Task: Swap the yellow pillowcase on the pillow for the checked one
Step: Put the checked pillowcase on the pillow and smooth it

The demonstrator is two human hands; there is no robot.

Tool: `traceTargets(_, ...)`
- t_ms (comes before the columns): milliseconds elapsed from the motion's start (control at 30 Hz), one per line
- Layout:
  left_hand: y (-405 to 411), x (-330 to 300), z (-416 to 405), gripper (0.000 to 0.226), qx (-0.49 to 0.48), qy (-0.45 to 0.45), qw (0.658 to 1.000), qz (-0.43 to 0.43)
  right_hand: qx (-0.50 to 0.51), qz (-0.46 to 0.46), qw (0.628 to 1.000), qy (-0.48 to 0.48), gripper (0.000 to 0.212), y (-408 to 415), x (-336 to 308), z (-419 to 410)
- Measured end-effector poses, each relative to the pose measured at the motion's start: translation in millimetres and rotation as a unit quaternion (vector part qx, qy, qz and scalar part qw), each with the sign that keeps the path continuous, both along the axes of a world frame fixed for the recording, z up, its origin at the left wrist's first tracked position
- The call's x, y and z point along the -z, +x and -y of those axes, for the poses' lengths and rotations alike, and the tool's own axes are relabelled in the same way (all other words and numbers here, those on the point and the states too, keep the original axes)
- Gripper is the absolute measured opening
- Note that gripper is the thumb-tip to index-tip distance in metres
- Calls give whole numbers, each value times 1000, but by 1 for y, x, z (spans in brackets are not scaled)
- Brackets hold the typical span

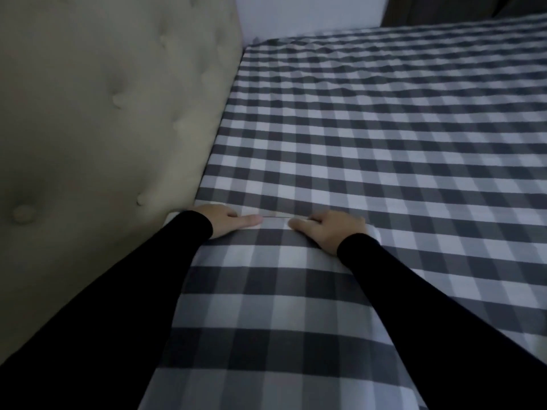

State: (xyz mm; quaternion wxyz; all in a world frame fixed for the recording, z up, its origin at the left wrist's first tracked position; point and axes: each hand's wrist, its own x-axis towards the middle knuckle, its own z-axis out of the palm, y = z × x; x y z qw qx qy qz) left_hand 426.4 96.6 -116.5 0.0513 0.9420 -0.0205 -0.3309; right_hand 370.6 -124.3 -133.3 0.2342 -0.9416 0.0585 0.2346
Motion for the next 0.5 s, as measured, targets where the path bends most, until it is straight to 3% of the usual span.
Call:
traceTargets(133, 9, 2, -24, 114, 15, 150, 989, 9, 23, 2, 1000, -6, 73, -8, 10, 5)
traceTargets(300, 24, 2, -37, 135, -124, -4, 992, 9, 74, 26, 997, -14, 92, -7, 20, 12)
traceTargets(433, 17, 20, -46, 105, -140, -21, 989, 44, 128, 45, 986, -101, 86, -12, 29, 21)
traceTargets(500, 15, 27, -54, 87, -137, -30, 985, 96, 207, 41, 974, -83, 87, -17, 35, 27)
